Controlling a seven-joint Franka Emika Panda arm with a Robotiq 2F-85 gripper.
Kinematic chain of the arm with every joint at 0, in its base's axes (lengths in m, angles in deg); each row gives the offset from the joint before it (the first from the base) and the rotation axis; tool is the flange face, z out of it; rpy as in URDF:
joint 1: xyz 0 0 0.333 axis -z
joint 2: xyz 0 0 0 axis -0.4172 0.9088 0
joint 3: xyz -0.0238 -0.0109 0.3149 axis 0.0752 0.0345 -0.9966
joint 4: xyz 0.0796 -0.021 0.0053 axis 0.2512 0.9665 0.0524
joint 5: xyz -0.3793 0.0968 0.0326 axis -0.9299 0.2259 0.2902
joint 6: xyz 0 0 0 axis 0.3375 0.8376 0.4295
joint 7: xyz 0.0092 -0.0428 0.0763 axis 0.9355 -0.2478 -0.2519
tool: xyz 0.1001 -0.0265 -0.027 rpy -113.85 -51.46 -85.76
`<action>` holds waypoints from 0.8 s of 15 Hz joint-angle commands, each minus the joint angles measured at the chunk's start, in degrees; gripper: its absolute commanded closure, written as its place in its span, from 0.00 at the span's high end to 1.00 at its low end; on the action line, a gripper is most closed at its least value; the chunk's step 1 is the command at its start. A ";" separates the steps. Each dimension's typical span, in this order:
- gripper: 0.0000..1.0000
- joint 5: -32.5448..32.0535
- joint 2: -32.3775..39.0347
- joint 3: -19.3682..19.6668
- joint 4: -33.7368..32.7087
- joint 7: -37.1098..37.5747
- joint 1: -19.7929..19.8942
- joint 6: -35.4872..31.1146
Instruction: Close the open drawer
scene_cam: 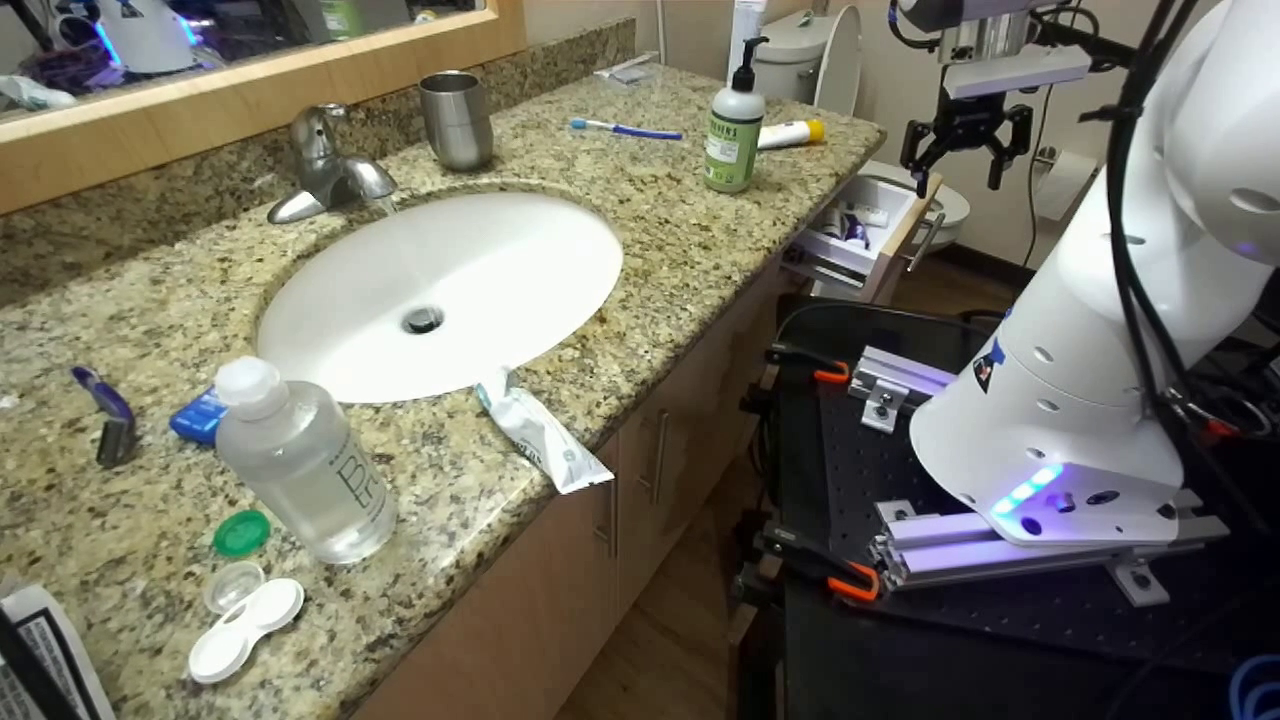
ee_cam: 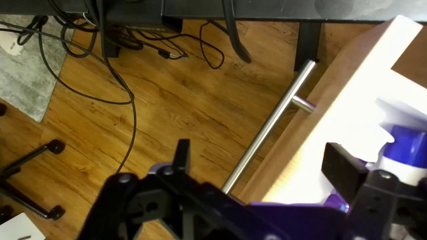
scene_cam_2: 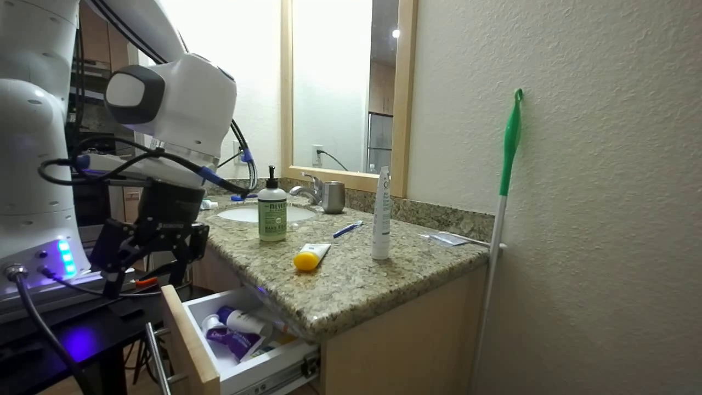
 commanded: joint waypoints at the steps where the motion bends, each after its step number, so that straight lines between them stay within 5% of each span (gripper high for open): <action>1: 1.00 5.27 0.08 0.14 2.76 0.59 3.76 -9.05; 6: 1.00 11.46 2.94 0.33 7.36 0.52 7.39 -20.87; 8: 1.00 14.91 3.37 -3.74 8.92 0.25 10.60 -25.06; 10: 1.00 18.18 4.43 -8.40 9.01 -0.12 13.02 -25.14; 11: 1.00 15.48 2.51 -3.78 8.38 0.31 10.05 -22.89; 12: 1.00 16.46 2.92 -5.62 8.57 0.45 10.87 -23.10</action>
